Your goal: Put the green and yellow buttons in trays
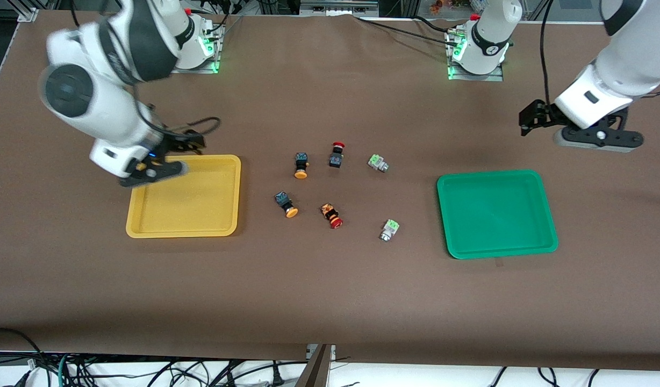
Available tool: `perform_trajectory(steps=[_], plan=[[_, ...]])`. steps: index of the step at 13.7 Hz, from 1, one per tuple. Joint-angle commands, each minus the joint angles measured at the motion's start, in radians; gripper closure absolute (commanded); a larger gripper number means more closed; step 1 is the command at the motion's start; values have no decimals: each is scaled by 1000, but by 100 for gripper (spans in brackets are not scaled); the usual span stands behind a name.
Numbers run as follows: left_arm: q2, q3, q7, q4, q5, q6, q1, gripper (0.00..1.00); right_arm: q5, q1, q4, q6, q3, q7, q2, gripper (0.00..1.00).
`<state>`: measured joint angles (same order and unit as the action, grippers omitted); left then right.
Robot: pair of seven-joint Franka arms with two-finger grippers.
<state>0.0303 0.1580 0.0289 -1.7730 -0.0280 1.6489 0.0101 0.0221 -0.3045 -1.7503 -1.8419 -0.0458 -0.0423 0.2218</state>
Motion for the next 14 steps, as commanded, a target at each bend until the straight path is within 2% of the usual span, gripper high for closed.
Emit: perform_trajectory(steps=[1,3,6,12,13,14], plan=[[-126,49,-15,47,29,-3,13,0,12,-80,5,-174,6,-13,134,0],[-299,72,-10,154,37,26,51,0,45,-132,12,-328,6,-56,230,0],[-522,72,-10,308,40,141,114,0,48,-200,17,-529,7,-79,353,0],[-775,72,-4,325,36,585,211,0,48,-263,15,-695,7,-119,468,0],[-792,72,-3,320,28,635,237,0,48,-263,15,-700,7,-119,473,2],[-797,68,-3,311,28,647,263,0,48,-262,15,-701,7,-119,475,10]])
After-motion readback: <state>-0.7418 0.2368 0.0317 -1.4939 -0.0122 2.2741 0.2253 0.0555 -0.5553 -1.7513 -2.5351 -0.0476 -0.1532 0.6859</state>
